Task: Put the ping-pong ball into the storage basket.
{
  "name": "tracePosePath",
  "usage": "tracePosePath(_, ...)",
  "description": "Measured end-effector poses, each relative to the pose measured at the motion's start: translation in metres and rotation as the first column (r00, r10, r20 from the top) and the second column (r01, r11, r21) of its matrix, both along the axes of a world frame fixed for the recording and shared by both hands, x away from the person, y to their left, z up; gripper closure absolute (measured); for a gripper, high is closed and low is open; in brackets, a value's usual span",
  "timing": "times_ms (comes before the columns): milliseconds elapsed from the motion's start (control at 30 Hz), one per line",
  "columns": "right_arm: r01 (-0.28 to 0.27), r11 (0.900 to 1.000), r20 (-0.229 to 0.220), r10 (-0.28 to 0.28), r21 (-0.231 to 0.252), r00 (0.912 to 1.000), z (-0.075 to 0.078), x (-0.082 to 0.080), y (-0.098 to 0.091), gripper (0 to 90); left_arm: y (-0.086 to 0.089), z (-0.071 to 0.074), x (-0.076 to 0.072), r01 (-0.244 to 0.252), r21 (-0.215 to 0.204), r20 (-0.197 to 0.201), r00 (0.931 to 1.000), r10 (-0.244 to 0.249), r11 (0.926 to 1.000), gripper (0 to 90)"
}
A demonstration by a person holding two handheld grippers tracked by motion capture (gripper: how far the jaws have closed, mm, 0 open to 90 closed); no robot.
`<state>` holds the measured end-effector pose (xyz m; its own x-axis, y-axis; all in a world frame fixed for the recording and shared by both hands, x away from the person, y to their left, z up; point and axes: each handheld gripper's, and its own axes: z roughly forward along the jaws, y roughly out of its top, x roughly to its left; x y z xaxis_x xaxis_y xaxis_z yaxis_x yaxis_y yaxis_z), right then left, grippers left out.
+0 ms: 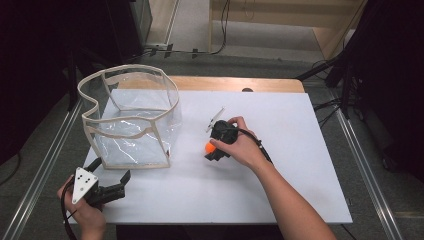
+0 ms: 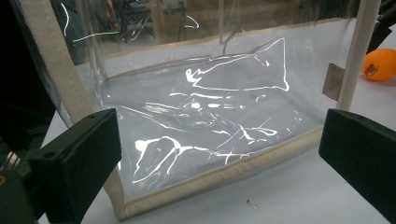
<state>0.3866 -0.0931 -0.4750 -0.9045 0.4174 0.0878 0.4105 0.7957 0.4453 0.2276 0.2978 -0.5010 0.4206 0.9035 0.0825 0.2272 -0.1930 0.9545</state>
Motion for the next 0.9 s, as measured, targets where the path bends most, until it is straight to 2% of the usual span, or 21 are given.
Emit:
tracePosePath(233,0.003,0.9998,-0.004,-0.003,-0.021,1.0000,-0.0029,0.0012,0.0052,13.5,0.0003,0.0000,-0.0001,0.001,-0.001,-0.001,1.0000,-0.001,1.0000,0.0)
tracePosePath(267,0.007,0.9996,-0.003,-0.007,-0.026,1.0000,-0.0033,0.0014,0.0062,22.1,0.0003,0.0000,-0.0001,0.001,-0.002,-0.001,1.0000,-0.001,1.0000,0.0)
tracePosePath(300,0.007,0.9996,-0.003,-0.007,-0.026,1.0000,-0.0033,0.0014,0.0062,22.1,0.0004,0.0000,-0.0001,0.001,-0.001,-0.001,1.0000,-0.001,1.0000,0.0)
tracePosePath(333,0.005,0.9994,0.001,-0.005,-0.034,1.0000,-0.0037,0.0026,0.0066,28.9,0.0003,0.0000,0.0000,0.001,-0.002,-0.001,1.0000,-0.001,1.0000,0.0)
tracePosePath(400,0.007,0.9995,-0.001,-0.008,-0.032,1.0000,-0.0042,0.0030,0.0067,31.7,0.0003,0.0000,0.0000,0.001,-0.002,-0.001,1.0000,-0.001,1.0000,0.0)
tracePosePath(433,0.005,0.9993,-0.002,-0.005,-0.037,1.0000,-0.0051,0.0038,0.0067,38.1,0.0003,0.0000,0.0000,0.001,-0.002,-0.001,1.0000,-0.001,1.0000,0.0)
tracePosePath(633,0.004,0.9991,-0.011,-0.004,-0.043,0.9999,-0.0064,0.0041,0.0069,46.8,0.0002,0.0000,0.0001,0.002,0.000,0.000,1.0000,-0.002,1.0000,0.0)
tracePosePath(900,0.008,0.9994,-0.014,-0.009,-0.034,0.9999,-0.0027,0.0050,0.0051,47.6,0.0001,0.0000,0.0002,0.002,0.000,-0.001,1.0000,-0.002,1.0000,0.0)
